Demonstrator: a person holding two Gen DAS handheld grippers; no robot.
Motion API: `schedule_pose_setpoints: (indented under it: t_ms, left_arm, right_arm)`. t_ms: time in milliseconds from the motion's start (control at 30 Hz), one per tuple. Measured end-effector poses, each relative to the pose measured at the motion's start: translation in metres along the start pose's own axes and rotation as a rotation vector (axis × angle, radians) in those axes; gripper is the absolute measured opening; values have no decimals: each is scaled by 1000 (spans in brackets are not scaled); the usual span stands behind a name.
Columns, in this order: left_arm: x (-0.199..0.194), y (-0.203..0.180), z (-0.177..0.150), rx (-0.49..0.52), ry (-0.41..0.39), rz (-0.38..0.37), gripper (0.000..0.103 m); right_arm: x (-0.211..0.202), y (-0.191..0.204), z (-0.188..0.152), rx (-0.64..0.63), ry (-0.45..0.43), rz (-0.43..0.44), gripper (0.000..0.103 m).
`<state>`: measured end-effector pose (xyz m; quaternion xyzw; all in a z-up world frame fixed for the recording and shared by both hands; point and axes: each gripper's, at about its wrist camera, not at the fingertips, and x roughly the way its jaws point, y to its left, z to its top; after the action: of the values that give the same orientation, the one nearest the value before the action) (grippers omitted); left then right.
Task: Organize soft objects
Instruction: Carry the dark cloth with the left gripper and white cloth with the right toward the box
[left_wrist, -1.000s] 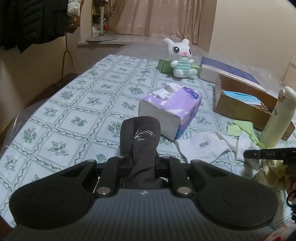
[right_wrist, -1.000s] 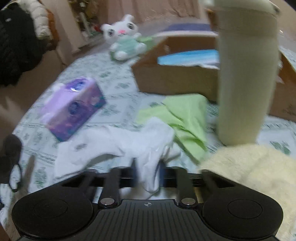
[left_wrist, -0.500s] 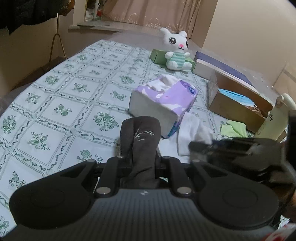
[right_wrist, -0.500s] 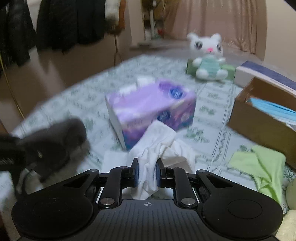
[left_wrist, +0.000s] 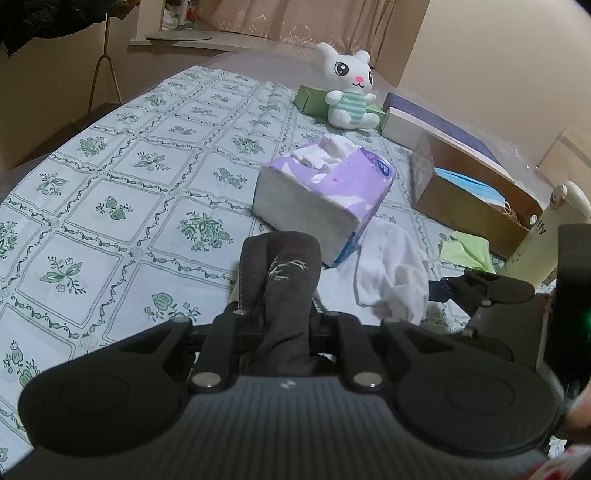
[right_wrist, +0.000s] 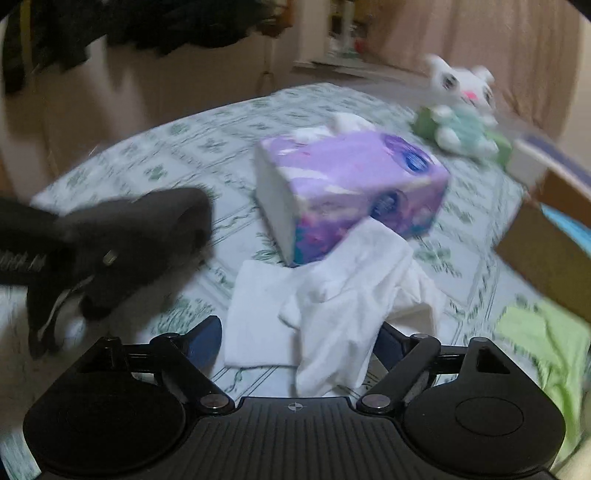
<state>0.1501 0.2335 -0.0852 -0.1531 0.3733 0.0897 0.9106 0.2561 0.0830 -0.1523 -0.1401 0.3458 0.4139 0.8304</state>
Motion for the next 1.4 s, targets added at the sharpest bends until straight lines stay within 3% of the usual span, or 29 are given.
schedule_pose_setpoints:
  t_ms: [100, 167, 233, 533, 933, 1400]
  left_arm:
    - [1, -1, -1, 4, 8, -1, 14]
    - [2, -2, -1, 10, 14, 0, 14]
    - [1, -6, -1, 19, 16, 2, 14]
    - [-15, -33, -2, 86, 15, -24, 14]
    - [-41, -111, -6, 239, 11, -109, 14]
    - [-47, -201, 0, 394, -23, -223, 14]
  right_arm:
    - [-1, -8, 1, 22, -14, -26, 55]
    - [-3, -15, 2, 34, -18, -41, 28]
    - [-7, -22, 2, 56, -19, -36, 23]
    - [-56, -30, -10, 104, -68, -17, 20]
    - [-172, -54, -45, 197, -162, -9, 20]
    - [-287, -122, -104, 311, -236, -172, 20]
